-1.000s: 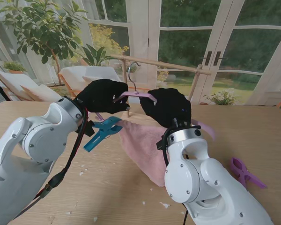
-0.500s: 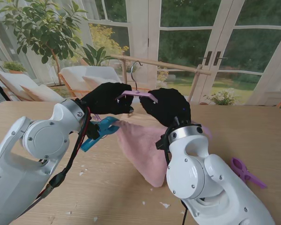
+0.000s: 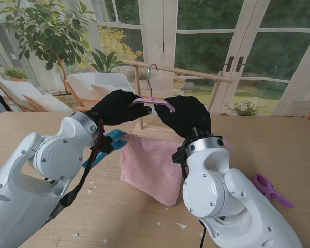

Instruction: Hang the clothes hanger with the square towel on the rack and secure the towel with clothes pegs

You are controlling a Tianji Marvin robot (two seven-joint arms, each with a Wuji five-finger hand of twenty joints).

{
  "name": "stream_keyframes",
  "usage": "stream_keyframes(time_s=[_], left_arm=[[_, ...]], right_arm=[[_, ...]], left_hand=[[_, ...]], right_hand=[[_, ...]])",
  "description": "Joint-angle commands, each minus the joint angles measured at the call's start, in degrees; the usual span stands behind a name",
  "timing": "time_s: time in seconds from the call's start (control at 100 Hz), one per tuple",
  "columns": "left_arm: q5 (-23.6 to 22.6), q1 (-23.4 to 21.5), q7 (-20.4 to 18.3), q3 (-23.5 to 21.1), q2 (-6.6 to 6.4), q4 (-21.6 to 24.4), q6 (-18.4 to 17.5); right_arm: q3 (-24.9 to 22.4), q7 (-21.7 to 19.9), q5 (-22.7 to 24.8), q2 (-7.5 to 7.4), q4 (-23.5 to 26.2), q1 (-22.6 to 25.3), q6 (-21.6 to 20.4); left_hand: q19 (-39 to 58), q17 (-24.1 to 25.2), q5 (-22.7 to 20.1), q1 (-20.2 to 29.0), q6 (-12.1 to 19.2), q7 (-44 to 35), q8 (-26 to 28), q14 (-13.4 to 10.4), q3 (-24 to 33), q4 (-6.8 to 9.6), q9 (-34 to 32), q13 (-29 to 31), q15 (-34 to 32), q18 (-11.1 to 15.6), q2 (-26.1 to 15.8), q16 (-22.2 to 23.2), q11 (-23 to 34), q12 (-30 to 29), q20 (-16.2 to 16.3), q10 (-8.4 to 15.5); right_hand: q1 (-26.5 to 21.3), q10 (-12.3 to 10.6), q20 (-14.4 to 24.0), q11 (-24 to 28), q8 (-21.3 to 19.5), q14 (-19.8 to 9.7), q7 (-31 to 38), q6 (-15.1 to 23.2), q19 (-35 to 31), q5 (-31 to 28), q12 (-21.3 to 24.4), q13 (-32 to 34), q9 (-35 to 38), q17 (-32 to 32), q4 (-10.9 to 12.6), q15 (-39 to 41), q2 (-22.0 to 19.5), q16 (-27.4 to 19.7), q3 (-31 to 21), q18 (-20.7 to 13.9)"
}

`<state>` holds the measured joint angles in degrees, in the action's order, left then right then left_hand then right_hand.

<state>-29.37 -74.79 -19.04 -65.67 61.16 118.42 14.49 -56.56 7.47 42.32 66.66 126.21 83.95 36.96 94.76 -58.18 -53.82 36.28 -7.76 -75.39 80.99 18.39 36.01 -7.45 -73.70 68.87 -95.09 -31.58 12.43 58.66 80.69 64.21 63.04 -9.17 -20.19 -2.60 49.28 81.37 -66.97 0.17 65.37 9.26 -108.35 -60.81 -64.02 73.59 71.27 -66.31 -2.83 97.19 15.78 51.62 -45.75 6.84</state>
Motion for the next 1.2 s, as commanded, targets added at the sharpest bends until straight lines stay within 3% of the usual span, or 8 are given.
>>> stream_keyframes(time_s=[0.0,0.15,0.22,0.3,0.4,0.67,0.83,1.19], left_arm=[[-0.17,-0.21,-1.26,0.13,-0.07,-0.05,0.6],[-0.26,-0.49,-0.93,0.25,0.0,0.13,1.03],[-0.23,-0.54,-0.72,0.36,0.06,0.28,1.58],[-0.17,-0.58,-0.58,0.46,0.11,0.47,2.18],[-0.59,-0.58,-0.17,0.62,0.2,0.58,2.79],[-1.8,-0.74,1.88,0.74,0.62,0.56,3.51],[-2.81,-0.87,2.76,0.79,0.8,0.55,4.72],[-2.81,-1.68,6.6,1.25,1.66,0.11,6.78]], right_arm=[[0.0,-0.09,0.17,0.6,0.18,0.02,-0.15],[0.04,0.71,0.47,0.74,-0.22,0.04,-0.56],[-0.11,0.83,0.78,0.68,-0.35,0.18,-1.1],[-0.33,0.91,1.61,0.54,-0.53,0.43,-1.99],[-0.67,0.93,2.8,0.31,-0.59,0.88,-3.29],[-2.19,-0.17,7.11,-0.61,1.02,3.34,-5.99],[-4.25,-0.06,8.82,-0.97,2.71,6.28,-7.68],[-14.4,-0.35,9.48,-1.81,9.02,18.65,-14.4]], left_hand=[[25.22,-2.2,-3.95,-0.26,-0.83,-3.52,3.32,0.13,-3.99,1.48,-3.46,3.51,-8.59,-1.35,-4.23,-0.77,2.3,1.12,7.76,4.23],[25.22,-2.05,-3.29,2.87,0.36,-3.62,5.42,-0.08,-10.36,1.73,-3.47,3.47,-10.44,-1.48,-7.96,-1.09,2.67,1.6,11.31,4.67],[25.22,-2.06,-3.17,3.33,0.54,-3.51,5.78,-0.11,-11.47,1.78,-3.47,3.49,-10.69,-1.29,-8.68,-1.04,2.67,1.61,11.89,4.67],[25.22,-2.05,-3.08,4.79,0.74,-3.36,6.37,-0.06,-14.03,1.87,-3.47,3.46,-10.98,-1.32,-9.44,-1.01,2.67,1.61,13.16,4.67],[25.22,-1.98,-3.13,4.82,0.84,-3.42,6.45,-0.04,-14.4,1.9,-3.46,3.47,-11.2,-1.4,-9.91,-0.96,2.76,1.67,13.28,4.64],[25.22,-1.88,-3.55,6.7,1.3,-3.55,6.84,0.16,-17.38,2.07,-3.5,3.45,-11.23,-1.91,-11.09,-0.85,2.94,1.83,13.86,4.47],[25.22,-1.77,-3.8,6.99,1.2,-3.64,6.94,0.33,-17.83,2.03,-3.51,3.43,-11.27,-2.31,-11.5,-0.78,3.17,1.74,13.99,4.25],[25.22,-1.52,-4.63,8.31,1.42,-3.81,7.2,0.87,-19.74,1.92,-3.53,3.4,-11.27,-3.43,-12.59,-0.32,3.92,1.15,14.9,3.82]], right_hand=[[1.71,0.92,1.59,2.03,-0.82,0.13,0.06,1.16,-11.63,-0.8,-0.83,1.59,1.27,-4.6,2.02,5.36,-3.52,0.78,0.38,-10.5],[1.91,2.57,-4.32,-1.08,1.69,2.91,-2.78,1.0,-11.63,1.28,2.07,-0.59,-2.01,-3.41,2.05,1.16,-2.27,-2.6,-0.12,-9.27],[1.62,3.49,-9.46,-5.82,7.3,5.52,-6.45,0.68,-10.42,5.8,5.71,-6.81,-7.1,4.77,0.56,-5.63,0.67,-3.74,-1.18,-8.06],[1.17,3.71,-7.08,-11.1,13.12,7.54,-9.56,0.41,-4.41,11.3,10.67,-13.52,-12.81,13.81,-1.14,-14.01,4.77,-5.46,-1.91,-5.89],[1.13,3.48,-3.56,-20.04,20.03,8.41,-15.47,-1.26,8.95,18.25,19.06,-22.79,-20.8,27.6,-1.93,-28.65,8.15,-10.67,-1.87,-1.02],[5.92,6.32,-13.59,-46.69,34.13,7.21,-43.69,-9.08,49.4,32.6,43.97,-41.8,-39.26,48.88,-0.42,-65.04,10.86,-26.18,0.96,5.95],[8.16,7.09,-17.69,-49.86,37.41,6.01,-47.46,-12.17,61.57,37.75,46.45,-48.93,-46.11,54.58,-1.08,-72.57,11.1,-30.42,2.85,5.98],[8.07,6.79,-16.24,-49.09,37.76,6.28,-46.65,-12.18,64.49,36.45,46.37,-48.84,-45.56,54.19,-1.08,-72.25,8.91,-30.27,4.77,7.09]])
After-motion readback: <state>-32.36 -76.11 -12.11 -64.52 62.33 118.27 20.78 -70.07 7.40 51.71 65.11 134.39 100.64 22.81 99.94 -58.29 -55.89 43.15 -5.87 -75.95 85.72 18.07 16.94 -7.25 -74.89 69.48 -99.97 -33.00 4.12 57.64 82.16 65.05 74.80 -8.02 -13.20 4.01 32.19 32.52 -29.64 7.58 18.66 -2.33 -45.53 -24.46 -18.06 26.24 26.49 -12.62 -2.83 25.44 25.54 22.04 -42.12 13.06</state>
